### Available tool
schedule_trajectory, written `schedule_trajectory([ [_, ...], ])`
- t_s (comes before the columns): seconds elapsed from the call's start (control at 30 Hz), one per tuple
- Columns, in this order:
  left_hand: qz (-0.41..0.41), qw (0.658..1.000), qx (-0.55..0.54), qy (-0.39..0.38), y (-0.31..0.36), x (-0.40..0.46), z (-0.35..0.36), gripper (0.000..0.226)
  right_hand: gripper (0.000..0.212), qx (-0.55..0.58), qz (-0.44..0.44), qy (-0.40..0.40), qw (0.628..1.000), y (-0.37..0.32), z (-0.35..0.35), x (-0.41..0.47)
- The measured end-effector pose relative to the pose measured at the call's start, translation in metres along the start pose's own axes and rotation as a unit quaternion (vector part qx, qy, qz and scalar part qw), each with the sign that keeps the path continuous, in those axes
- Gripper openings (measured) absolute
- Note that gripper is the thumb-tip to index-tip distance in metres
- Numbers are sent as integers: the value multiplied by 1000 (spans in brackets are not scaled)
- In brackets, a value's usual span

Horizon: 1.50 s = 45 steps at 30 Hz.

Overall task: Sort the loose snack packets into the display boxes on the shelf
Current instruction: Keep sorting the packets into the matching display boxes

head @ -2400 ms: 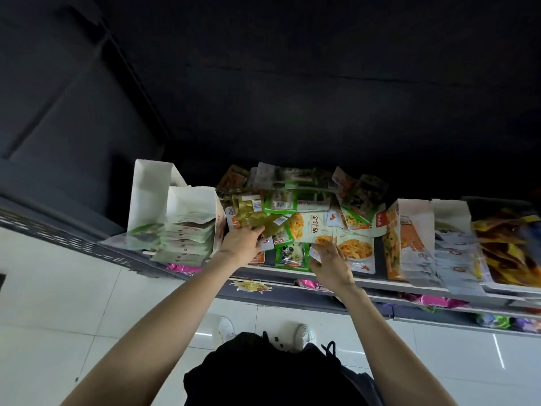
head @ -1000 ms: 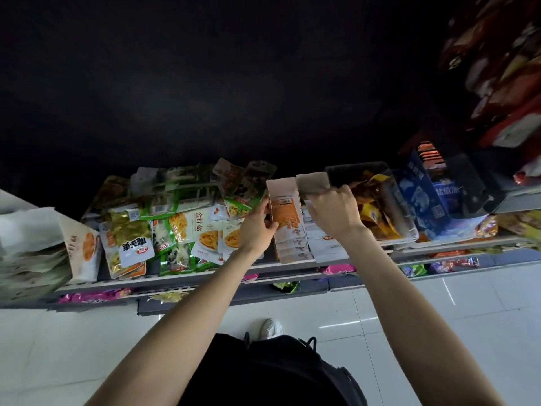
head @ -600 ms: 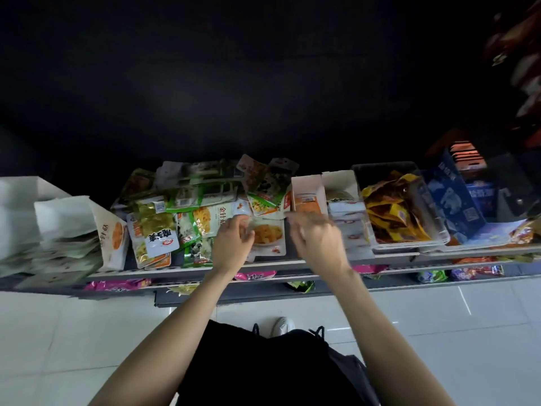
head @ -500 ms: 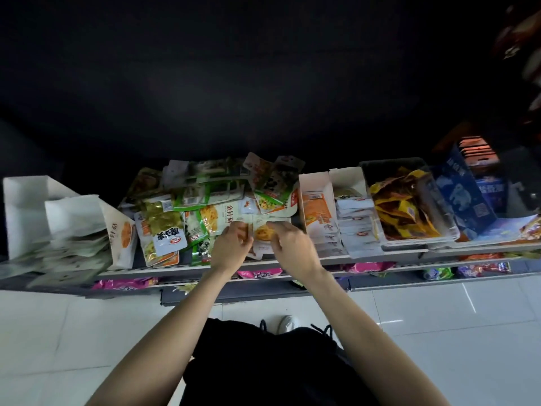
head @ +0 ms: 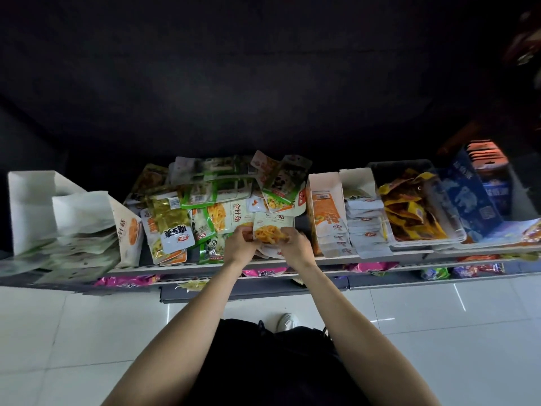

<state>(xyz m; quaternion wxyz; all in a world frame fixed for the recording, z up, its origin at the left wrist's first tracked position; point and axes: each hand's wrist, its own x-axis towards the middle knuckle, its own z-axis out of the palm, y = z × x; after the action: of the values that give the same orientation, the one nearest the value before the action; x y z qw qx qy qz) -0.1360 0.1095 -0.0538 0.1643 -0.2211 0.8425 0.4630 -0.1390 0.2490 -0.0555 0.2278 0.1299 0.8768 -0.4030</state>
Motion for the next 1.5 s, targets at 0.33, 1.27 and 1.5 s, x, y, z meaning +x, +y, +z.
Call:
schedule_trajectory([
  [0.33, 60, 989, -121, -57, -12, -61, -128, 33, 23, 373, 49, -91, 922, -49, -7, -27],
  [1.27, 268, 887, 267, 266, -147, -25, -313, 15, 17, -293, -534, 109, 786, -259, 202, -36],
  [1.5, 278, 880, 255, 288, -149, -25, -311, 15, 14, -99, -531, 120, 833, -237, 175, -39],
])
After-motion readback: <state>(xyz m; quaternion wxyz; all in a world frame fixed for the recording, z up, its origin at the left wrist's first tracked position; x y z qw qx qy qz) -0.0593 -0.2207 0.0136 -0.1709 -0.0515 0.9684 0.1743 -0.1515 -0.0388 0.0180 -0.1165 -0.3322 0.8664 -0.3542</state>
